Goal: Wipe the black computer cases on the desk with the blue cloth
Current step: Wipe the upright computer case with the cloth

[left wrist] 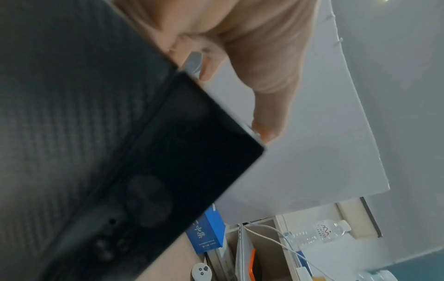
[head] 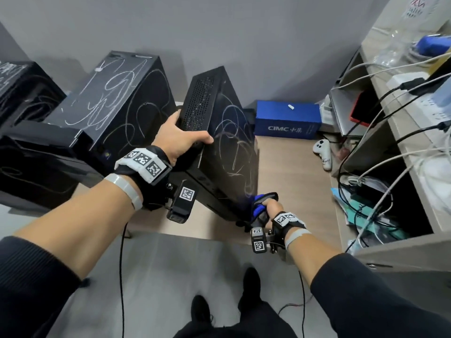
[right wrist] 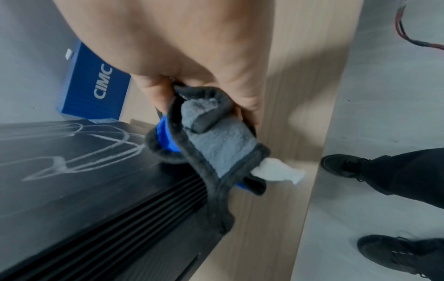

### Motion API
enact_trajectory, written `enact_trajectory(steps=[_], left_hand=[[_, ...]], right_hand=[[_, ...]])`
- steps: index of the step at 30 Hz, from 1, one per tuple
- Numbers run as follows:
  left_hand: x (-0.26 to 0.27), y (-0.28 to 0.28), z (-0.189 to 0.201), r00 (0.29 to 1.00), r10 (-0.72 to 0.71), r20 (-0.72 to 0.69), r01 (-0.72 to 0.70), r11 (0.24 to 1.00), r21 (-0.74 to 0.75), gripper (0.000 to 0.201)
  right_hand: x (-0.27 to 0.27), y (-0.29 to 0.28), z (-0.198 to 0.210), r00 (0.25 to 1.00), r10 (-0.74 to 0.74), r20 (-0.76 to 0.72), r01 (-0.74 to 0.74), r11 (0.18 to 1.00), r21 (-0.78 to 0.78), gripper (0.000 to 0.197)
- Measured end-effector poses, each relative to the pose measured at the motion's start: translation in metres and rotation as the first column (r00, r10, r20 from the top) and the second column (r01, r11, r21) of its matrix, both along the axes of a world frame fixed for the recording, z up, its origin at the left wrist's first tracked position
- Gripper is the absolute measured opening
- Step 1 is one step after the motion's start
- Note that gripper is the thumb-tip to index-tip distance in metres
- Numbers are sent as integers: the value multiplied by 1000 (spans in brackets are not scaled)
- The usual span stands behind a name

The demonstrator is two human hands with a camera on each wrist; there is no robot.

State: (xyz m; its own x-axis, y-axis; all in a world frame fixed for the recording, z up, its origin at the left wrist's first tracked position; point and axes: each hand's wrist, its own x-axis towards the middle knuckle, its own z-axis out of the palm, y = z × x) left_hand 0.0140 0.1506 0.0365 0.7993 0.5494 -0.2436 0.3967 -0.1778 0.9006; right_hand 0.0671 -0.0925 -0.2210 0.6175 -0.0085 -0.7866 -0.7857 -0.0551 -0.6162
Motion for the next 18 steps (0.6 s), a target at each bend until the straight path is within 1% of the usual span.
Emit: enact_trajectory(steps=[2, 4, 6, 8, 9, 10, 11, 12, 13, 14, 15, 16, 17, 18], left_hand=[[0, 10, -10, 999, 21, 25, -20, 998, -53, 50], [-3, 12, -16, 998, 45, 36, -40, 992, -119, 45], [-4, 15, -27, 998, 51, 45, -41, 978, -205, 43], [-7, 11, -42, 998, 57, 38, -43, 953, -301, 37], [-9, 11, -49, 998, 53, 32, -38, 936, -350, 40], [-9, 9, -61, 999, 41, 25, -28, 922, -385, 59], [-9, 7, -70, 999, 33, 12, -25, 910, -413, 86], [-8, 4, -80, 1000, 19, -5, -20, 896, -444, 99], [-9, 2, -87, 1000, 1, -24, -12, 880, -475, 100], [-7, -1, -96, 999, -33, -38, 9, 861, -509, 90], [-7, -4, -103, 996, -77, -47, 40, 844, -535, 75], [-8, -3, -110, 991, -113, -70, 57, 838, -542, 68], [-9, -5, -116, 984, -145, -100, 68, 835, -546, 64], [-9, -4, -124, 979, -151, -140, 47, 828, -559, 62]], right_hand=[[-1, -5, 13, 999, -54, 6, 54, 998, -27, 16], [6, -16, 21, 999, -49, 14, 50, 997, -65, 18], [16, -29, 30, 997, -24, 69, 32, 993, -114, 18], [29, -46, 29, 994, -1, 106, 20, 984, -178, 18], [35, -56, 28, 994, 1, 106, 20, 979, -205, 18], [42, -69, 21, 995, -8, 99, 31, 971, -236, 17], [48, -82, 18, 995, -19, 96, 44, 963, -265, 15], [51, -93, 18, 995, -16, 95, 44, 954, -297, 13], [54, -101, 19, 994, -29, 107, 62, 945, -320, 13], [57, -109, 17, 994, -18, 111, 57, 931, -361, 19], [64, -118, 4, 994, -13, 107, 54, 920, -388, 27], [61, -116, 11, 994, -2, 105, 46, 905, -424, 35], [52, -108, 28, 993, 5, 117, 49, 888, -457, 44], [48, -104, 38, 991, 19, 131, 47, 875, -481, 49]])
